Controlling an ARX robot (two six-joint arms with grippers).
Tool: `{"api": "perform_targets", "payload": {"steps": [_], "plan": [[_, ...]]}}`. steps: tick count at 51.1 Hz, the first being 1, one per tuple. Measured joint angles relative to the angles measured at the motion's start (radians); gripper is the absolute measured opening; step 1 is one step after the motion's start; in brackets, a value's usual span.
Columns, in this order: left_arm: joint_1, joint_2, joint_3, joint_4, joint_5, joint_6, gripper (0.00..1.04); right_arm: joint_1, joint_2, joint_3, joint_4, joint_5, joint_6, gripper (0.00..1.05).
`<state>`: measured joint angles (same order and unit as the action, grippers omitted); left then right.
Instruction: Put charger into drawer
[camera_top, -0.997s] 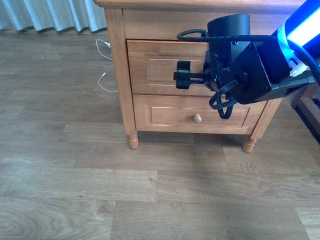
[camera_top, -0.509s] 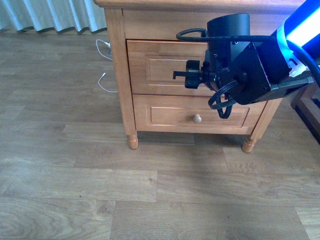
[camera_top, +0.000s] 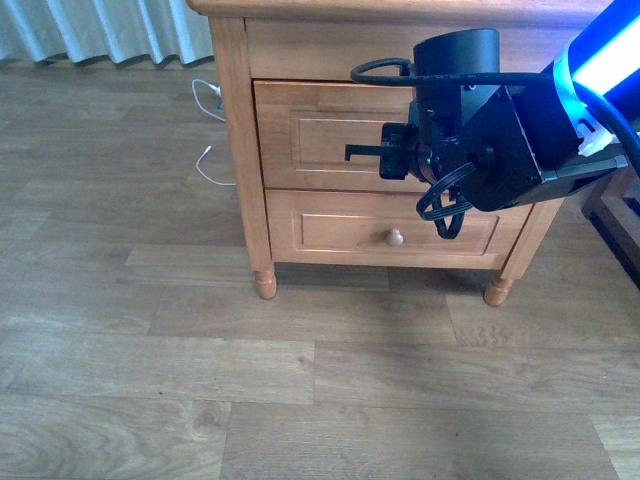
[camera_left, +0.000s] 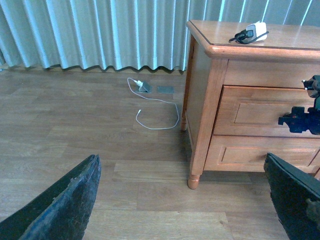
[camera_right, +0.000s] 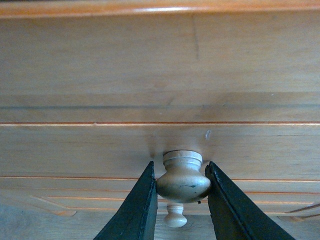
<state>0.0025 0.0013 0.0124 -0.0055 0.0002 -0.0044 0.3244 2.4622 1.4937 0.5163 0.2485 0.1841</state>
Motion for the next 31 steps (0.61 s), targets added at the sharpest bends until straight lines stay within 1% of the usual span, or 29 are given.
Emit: {"api": "perform_targets", "payload": {"steps": [7, 16, 31], "plan": [[0.000, 0.000, 0.000, 0.000, 0.000, 0.000, 0.99, 0.003, -0.039, -0.064, 0.010, -0.011, 0.012, 0.24], [0.000, 0.000, 0.000, 0.000, 0.000, 0.000, 0.99, 0.019, -0.112, -0.176, 0.006, 0.004, 0.034, 0.24], [0.000, 0.000, 0.000, 0.000, 0.000, 0.000, 0.99, 0.066, -0.311, -0.409, -0.135, 0.003, 0.132, 0.24]]}}
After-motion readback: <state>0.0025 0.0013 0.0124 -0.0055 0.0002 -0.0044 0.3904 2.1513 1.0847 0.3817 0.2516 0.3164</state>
